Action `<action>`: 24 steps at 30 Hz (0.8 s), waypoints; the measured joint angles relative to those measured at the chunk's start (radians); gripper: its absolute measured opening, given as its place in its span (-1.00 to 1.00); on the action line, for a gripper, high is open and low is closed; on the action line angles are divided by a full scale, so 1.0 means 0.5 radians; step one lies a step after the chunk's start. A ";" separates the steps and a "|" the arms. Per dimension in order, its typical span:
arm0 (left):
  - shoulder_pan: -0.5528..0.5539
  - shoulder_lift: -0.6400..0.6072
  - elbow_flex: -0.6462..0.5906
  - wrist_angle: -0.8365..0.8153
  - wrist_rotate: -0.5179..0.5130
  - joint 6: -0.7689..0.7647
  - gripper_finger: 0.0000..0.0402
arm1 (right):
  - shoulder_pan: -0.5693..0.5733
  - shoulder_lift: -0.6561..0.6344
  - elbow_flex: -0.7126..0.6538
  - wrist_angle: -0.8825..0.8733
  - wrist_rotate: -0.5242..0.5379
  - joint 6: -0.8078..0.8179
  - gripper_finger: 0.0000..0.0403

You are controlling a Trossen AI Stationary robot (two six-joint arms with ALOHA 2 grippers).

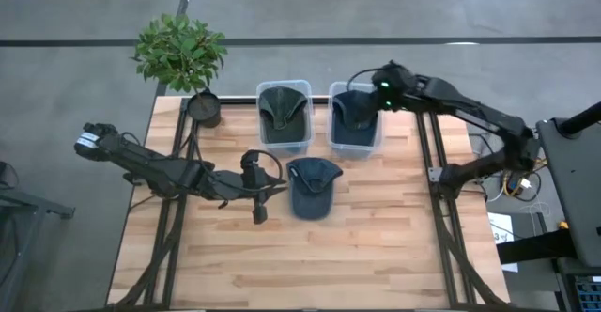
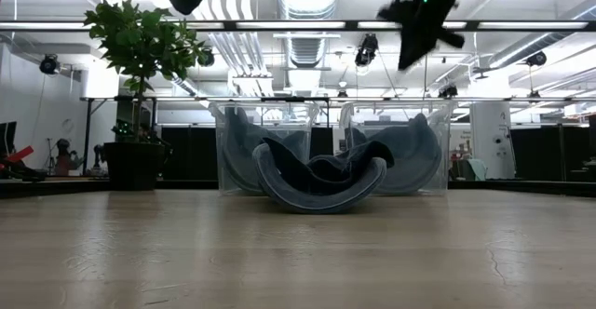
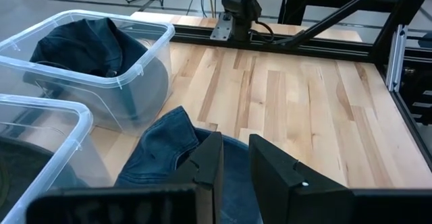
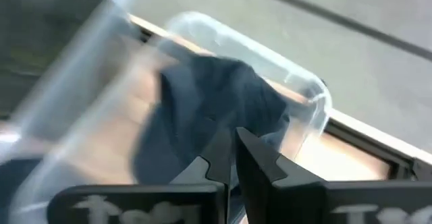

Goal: Pick & Place hat
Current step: Put the blue cap into the right transparent bin

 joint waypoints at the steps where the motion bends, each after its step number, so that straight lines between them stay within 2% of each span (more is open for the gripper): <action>1: 0.000 0.000 0.000 0.000 0.000 -0.003 -0.67 | 0.044 -0.069 0.003 -0.001 -0.017 0.004 -0.91; 7: 0.000 0.000 0.000 0.000 0.000 -0.021 -0.67 | 0.495 -0.370 -0.025 -0.083 -0.277 0.222 -0.91; 12: 0.000 0.000 0.000 0.000 0.000 -0.030 -0.67 | 0.944 -0.483 -0.026 -0.174 -0.282 0.530 -0.91; 15: 0.000 0.000 0.000 0.000 0.000 -0.058 -0.67 | 1.206 -0.500 -0.028 -0.173 -0.198 0.676 -0.91; 20: 0.000 0.000 0.000 0.000 0.001 -0.202 -0.67 | 1.674 -0.494 -0.028 -0.166 0.108 0.762 -0.91; 24: 0.000 0.000 0.000 0.001 0.001 -0.314 -0.67 | 1.986 -0.483 -0.033 -0.159 0.199 0.767 -0.91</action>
